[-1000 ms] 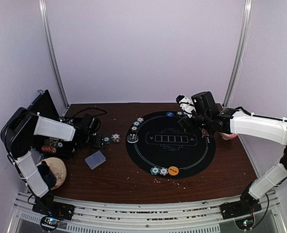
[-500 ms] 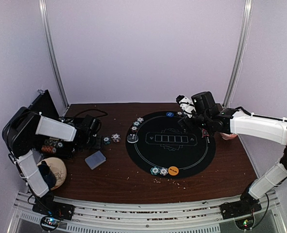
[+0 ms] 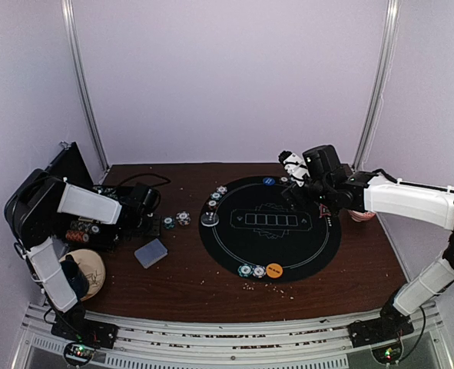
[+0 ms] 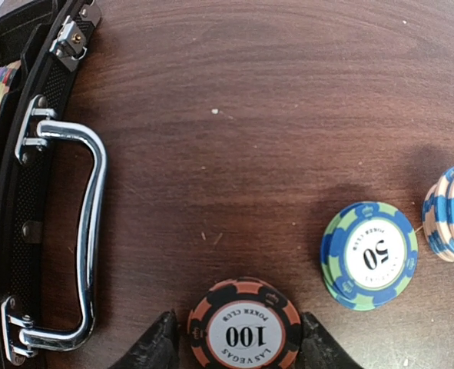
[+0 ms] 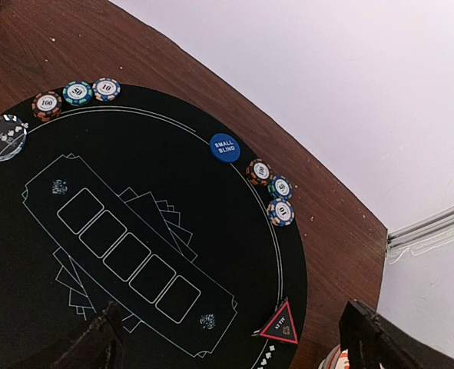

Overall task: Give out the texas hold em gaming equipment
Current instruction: Pick up the pile of poker chips from the pile of poker chips, then place the poker chips pile at the big blind area.

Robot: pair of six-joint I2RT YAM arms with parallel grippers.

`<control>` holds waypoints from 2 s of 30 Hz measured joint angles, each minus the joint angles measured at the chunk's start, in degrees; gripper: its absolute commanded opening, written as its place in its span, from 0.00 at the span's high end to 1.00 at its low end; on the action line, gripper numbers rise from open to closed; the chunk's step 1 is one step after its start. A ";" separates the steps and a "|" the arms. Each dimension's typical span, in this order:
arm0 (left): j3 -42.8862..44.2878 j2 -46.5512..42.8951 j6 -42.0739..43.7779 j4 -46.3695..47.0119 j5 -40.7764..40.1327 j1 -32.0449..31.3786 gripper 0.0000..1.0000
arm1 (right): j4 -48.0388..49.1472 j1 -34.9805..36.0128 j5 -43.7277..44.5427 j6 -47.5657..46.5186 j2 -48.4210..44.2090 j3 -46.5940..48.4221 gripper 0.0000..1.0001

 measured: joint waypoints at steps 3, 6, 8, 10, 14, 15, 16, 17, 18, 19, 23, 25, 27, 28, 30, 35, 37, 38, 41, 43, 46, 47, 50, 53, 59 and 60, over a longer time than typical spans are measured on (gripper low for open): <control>0.00 0.00 0.00 0.02 -0.02 0.00 0.54 | 0.00 0.00 0.00 0.00 0.00 0.00 0.00; 0.00 0.00 0.00 0.04 -0.02 0.00 0.57 | 0.00 0.00 0.00 -0.02 0.00 0.00 0.00; 0.00 0.00 0.04 0.04 -0.04 0.00 0.58 | 0.00 0.00 0.00 -0.02 0.00 0.00 0.00; 0.00 0.00 0.04 0.07 -0.07 0.00 0.59 | 0.00 0.00 0.00 -0.02 0.00 0.00 0.00; 0.00 0.00 0.07 0.11 -0.26 0.00 0.60 | -0.02 0.00 0.00 -0.02 0.02 0.00 0.00; 0.00 0.00 0.07 0.13 -0.31 0.00 0.60 | 0.00 0.00 0.00 -0.02 0.02 0.00 0.00; -0.02 0.00 0.07 0.13 -0.35 0.00 0.61 | -0.02 0.00 0.00 -0.02 0.02 0.00 0.00; -0.02 0.00 0.07 0.15 -0.39 0.00 0.62 | -0.02 0.00 -0.02 -0.02 0.02 0.00 0.00; -0.07 -0.02 0.09 0.20 -0.44 0.00 0.62 | -0.02 0.00 -0.02 -0.02 0.02 0.00 0.00; -0.24 -0.13 0.07 0.39 -0.48 0.00 0.62 | -0.02 0.00 -0.02 -0.02 0.02 0.00 0.00; -1.25 -1.11 0.09 0.87 -0.52 0.00 0.63 | -0.02 0.00 -0.02 -0.02 0.02 0.00 0.00; -1.57 -1.79 0.09 1.01 -0.55 0.00 0.63 | -0.02 0.00 -0.02 -0.02 0.02 0.00 0.00; -1.79 -2.40 0.09 1.05 -0.59 0.00 0.63 | -0.02 0.00 -0.02 -0.02 0.02 0.00 0.00; -1.86 -2.69 0.09 1.05 -0.63 -0.02 0.63 | -0.02 0.00 -0.02 -0.02 0.02 0.00 0.00; -1.95 -3.21 0.11 1.05 -0.74 -0.04 0.63 | -0.02 0.00 -0.02 -0.02 0.02 0.00 0.00; -2.27 -4.92 0.24 1.07 -1.20 -0.70 0.63 | -0.02 0.00 0.00 -0.02 0.09 0.00 0.00; -2.36 -5.68 0.24 1.07 -1.44 -1.18 0.63 | -0.02 0.00 -0.02 -0.02 0.13 0.00 0.00; -2.36 -6.01 0.26 1.05 -1.53 -1.44 0.63 | -0.02 0.00 0.00 -0.02 0.13 0.00 0.00; -2.38 -6.86 0.31 1.05 -1.60 -2.43 0.63 | -0.02 0.00 0.00 -0.02 0.13 0.00 0.00; -2.38 -7.39 0.55 1.07 -1.68 -3.34 0.63 | -0.02 0.00 0.00 -0.07 0.13 0.00 0.00; -2.38 -8.15 0.92 1.09 -1.90 -5.22 0.63 | -0.02 0.00 0.04 -0.15 0.13 0.00 0.00; -2.38 -8.33 1.14 1.07 -2.03 -5.99 0.63 | 0.00 0.00 0.07 -0.15 0.13 0.00 0.00; -2.29 -8.41 1.81 1.07 -2.38 -8.83 0.63 | 0.00 -0.02 0.20 -0.17 0.13 0.00 0.00; -1.79 -8.39 2.64 0.98 -2.40 -12.11 0.63 | 0.00 -0.04 0.48 -0.17 0.13 0.00 0.00; 0.92 -8.20 5.20 0.96 -1.86 -18.88 0.65 | 0.00 -0.76 0.72 -0.17 0.13 0.00 0.00; 1.46 -8.15 5.75 0.90 -1.77 -20.09 0.65 | 0.00 -0.92 0.81 -0.17 0.13 0.00 0.00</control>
